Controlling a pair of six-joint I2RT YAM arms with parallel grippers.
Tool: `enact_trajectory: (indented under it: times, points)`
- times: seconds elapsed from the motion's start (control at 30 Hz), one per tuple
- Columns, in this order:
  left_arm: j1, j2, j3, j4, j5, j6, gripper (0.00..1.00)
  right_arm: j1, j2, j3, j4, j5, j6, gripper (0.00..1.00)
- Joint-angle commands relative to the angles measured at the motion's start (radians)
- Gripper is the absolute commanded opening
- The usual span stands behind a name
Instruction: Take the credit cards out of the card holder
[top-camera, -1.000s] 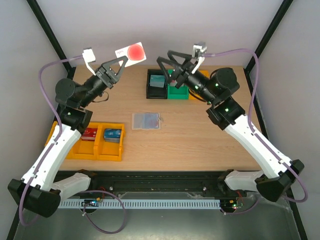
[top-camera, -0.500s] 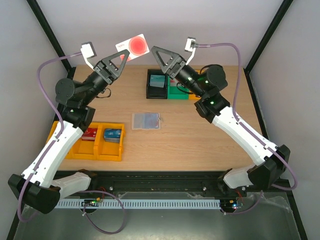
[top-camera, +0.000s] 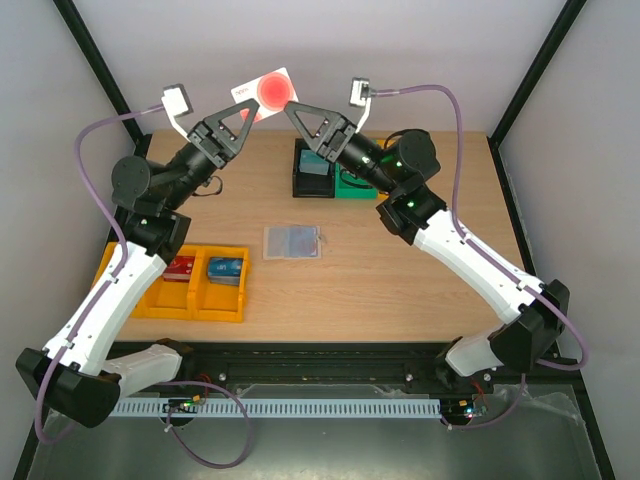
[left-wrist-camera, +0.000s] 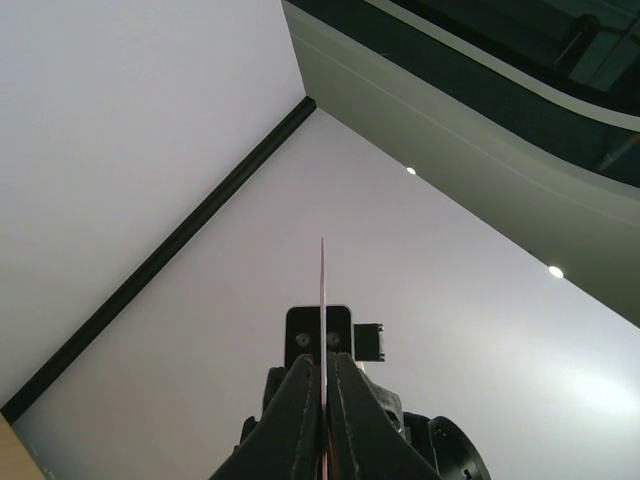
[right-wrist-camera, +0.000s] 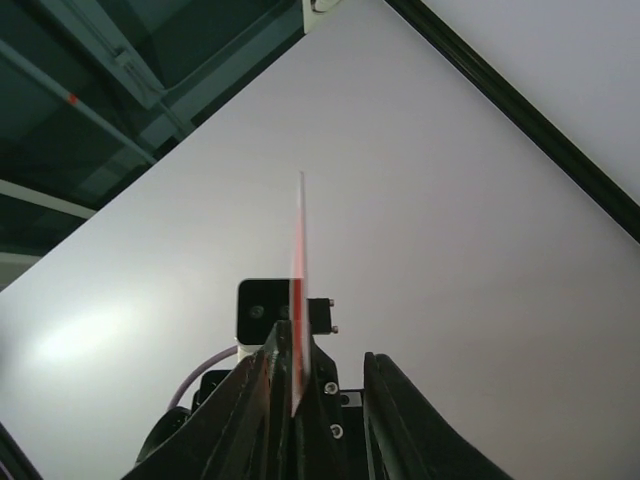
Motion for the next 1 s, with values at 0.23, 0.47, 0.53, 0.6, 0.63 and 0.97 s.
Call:
enact_trajectory:
  times: [0.23,0.47,0.53,0.6,0.63,0.97]
  points:
    - [-0.009,-0.007,-0.017,0.005,0.002,0.023,0.02,0.004,0.019,0.043,0.086,-0.037,0.019,0.06]
    - [-0.014,-0.009,-0.027,-0.022,-0.011,0.042,0.06,0.003,0.003,0.034,0.047,0.0,0.011,0.02]
    - [-0.013,-0.017,-0.038,-0.057,-0.039,0.067,0.42,-0.012,-0.012,0.021,0.003,0.046,0.016,0.01]
    - [-0.013,-0.03,-0.066,-0.078,-0.051,0.139,0.78,-0.04,-0.033,-0.004,-0.032,0.096,0.044,0.01]
    - [-0.011,-0.042,-0.084,-0.098,-0.065,0.183,0.94,-0.059,-0.045,-0.024,-0.048,0.118,0.063,0.01]
    - [0.119,-0.164,-0.302,-0.346,-0.286,0.236,1.0,-0.35,-0.067,-0.253,-0.193,0.208,0.193,0.02]
